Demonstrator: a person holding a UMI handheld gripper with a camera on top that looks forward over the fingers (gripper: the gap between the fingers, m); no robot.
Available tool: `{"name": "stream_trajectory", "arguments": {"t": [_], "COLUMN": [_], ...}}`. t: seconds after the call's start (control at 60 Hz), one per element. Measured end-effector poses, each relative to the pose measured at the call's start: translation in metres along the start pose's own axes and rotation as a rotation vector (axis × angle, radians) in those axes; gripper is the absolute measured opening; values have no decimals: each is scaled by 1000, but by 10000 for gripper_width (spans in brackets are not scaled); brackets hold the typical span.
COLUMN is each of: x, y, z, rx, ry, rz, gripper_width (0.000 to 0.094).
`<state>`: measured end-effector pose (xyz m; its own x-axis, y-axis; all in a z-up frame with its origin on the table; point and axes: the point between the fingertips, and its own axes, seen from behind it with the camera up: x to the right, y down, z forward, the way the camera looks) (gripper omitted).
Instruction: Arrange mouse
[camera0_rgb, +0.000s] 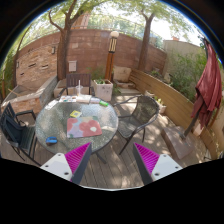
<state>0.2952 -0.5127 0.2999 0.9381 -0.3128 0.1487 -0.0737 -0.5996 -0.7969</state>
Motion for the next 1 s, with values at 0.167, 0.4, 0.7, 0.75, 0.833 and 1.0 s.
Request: {"name": "stream_trajectory", "arguments": {"t": [0.167,0.4,0.7,0.75,0.833,1.0], "x": [-8,-61,-251,-285,-333,-406], "y": [27,109,175,171,161,142], "z": [8,40,103,111,139,196], "rx": [-30,-115,-123,-111,-79,-69], "ry": [-9,-71,-333,-365,-397,-411], "rz": [12,-22,-118,-126,-123,-89], "gripper_width": [843,851,850,864,852,853]}}
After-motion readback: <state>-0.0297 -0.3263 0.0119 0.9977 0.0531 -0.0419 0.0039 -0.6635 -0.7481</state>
